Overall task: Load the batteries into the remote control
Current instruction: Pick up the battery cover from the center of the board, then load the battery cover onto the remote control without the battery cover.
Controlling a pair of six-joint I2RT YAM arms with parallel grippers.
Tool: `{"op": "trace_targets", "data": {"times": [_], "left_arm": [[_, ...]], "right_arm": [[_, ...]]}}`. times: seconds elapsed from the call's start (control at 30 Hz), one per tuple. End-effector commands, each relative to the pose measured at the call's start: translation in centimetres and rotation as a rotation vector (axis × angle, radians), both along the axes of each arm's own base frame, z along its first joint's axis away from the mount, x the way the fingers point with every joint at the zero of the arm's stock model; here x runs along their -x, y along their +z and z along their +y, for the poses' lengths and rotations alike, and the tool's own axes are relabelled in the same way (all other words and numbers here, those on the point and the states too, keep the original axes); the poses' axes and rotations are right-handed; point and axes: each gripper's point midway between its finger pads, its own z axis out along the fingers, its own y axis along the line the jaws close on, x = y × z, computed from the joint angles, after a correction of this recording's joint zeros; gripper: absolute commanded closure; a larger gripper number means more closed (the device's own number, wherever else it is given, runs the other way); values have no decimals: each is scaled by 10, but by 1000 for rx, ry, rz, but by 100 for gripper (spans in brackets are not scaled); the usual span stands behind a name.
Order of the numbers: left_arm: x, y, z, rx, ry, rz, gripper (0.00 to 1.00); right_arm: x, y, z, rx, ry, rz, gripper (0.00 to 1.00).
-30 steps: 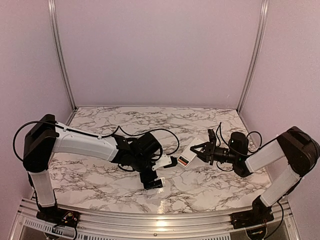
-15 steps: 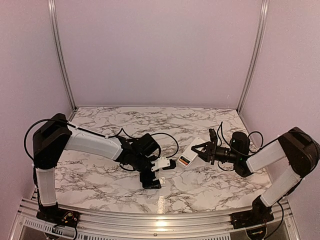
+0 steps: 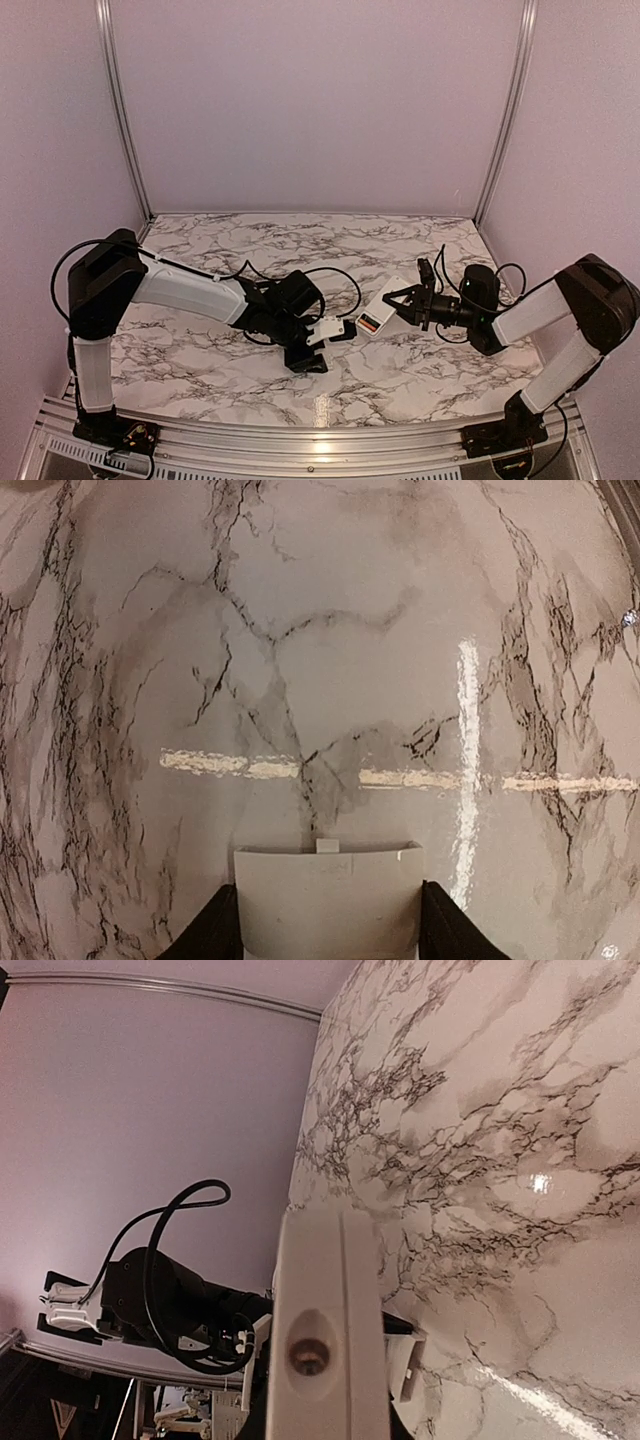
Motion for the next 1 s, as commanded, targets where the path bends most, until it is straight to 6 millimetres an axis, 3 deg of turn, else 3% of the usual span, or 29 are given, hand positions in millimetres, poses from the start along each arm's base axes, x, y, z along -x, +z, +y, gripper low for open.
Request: {"op": "trace_targets", "data": {"times": [0.0, 0.27, 0.4, 0.63, 0.83, 0.97], "left_arm": [[11, -6, 10, -16, 61, 27, 50], [-7, 81, -1, 255, 307, 2, 48], [-16, 104, -12, 311, 432, -40, 47], [-24, 121, -32, 364, 538, -39, 45], [-20, 117, -46, 362, 527, -10, 45], [-25, 108, -45, 329, 548, -24, 45]], "right_arm": [[-6, 9, 0, -24, -13, -38, 100], [-9, 9, 11, -41, -42, -31, 100], [-8, 8, 19, -52, -44, -22, 100], [-4, 10, 27, -45, -45, -22, 100], [0, 12, 32, -46, -34, -25, 100], [2, 15, 32, -59, -27, -27, 100]]}}
